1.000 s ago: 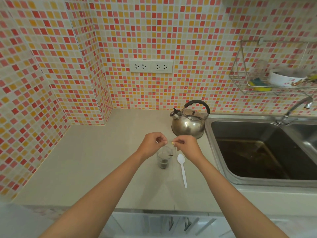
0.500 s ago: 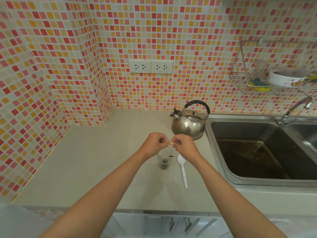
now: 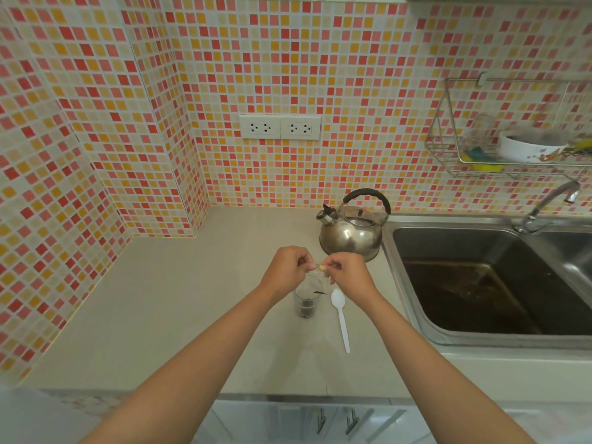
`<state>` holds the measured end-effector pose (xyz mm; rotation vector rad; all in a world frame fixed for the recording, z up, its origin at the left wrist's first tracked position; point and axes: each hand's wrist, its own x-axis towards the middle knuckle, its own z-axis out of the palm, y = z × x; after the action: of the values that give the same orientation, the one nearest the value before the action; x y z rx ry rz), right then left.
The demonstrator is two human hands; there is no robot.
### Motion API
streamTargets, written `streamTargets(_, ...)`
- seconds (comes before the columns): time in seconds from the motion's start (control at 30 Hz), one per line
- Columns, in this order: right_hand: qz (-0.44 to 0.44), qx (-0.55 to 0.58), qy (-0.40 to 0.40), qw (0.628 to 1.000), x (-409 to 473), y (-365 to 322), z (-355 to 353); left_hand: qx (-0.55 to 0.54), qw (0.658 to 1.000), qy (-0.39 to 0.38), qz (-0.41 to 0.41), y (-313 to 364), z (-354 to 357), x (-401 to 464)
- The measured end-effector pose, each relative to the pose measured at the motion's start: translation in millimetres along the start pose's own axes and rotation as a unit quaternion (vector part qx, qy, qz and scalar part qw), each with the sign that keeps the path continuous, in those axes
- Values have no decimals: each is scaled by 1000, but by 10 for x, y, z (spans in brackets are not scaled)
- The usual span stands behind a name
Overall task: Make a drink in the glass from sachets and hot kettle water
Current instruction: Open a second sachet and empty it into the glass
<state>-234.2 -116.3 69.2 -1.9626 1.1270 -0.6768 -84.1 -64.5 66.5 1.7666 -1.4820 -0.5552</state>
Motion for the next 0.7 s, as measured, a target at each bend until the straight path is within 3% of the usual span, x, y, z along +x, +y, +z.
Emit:
streamTargets(0.27,-2,35,33,999,-36,29,-50,-91,996,7,-11,7,-65,-14)
streamTargets(0.57,5,7,-17,1000,2,-14,-116,-54,998,17,-42,-27,-71,15)
streamTargets(0.7,9,-22,0,1000,16,-8,-76,6,1000,11,-9,28,-13,9)
